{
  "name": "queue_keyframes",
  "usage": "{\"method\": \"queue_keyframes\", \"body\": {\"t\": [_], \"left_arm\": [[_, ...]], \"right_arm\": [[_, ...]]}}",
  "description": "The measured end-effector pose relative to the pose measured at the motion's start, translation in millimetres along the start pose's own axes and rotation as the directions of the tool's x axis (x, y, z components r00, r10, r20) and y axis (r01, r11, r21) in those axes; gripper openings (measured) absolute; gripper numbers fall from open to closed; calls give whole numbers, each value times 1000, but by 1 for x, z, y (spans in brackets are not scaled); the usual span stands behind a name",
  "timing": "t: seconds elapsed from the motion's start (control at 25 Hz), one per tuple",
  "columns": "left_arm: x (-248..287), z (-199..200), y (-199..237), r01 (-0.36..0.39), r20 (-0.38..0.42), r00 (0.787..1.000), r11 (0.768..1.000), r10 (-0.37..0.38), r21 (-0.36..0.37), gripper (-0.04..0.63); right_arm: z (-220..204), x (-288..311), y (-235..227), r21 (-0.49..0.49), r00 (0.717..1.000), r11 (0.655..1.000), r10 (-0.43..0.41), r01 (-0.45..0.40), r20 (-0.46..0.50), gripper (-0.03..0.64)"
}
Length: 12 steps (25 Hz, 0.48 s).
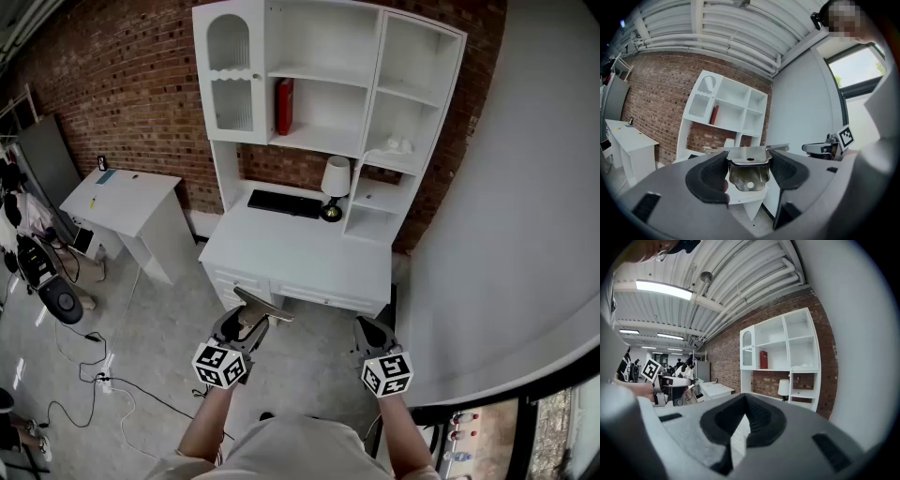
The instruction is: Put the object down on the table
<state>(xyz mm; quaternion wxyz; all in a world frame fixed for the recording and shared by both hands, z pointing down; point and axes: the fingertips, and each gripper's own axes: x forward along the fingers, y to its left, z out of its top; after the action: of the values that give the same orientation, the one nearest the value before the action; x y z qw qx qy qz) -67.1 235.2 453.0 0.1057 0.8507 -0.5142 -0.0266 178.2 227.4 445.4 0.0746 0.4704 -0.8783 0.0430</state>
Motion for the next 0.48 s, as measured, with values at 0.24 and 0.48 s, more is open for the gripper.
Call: {"method": "queue_keyframes", "body": {"t": [0.24,0.48], "left_arm": [[-3,0,0,1,-7,1000,1000,-1,8,268],[-5,-1,0,1,-15,1000,1000,0,12,268]], "right_arm": [[0,0,4,-4,1000,1000,4,-4,-4,2],[-2,2,9,3,1000,1000,9,-9,-5,2]]}}
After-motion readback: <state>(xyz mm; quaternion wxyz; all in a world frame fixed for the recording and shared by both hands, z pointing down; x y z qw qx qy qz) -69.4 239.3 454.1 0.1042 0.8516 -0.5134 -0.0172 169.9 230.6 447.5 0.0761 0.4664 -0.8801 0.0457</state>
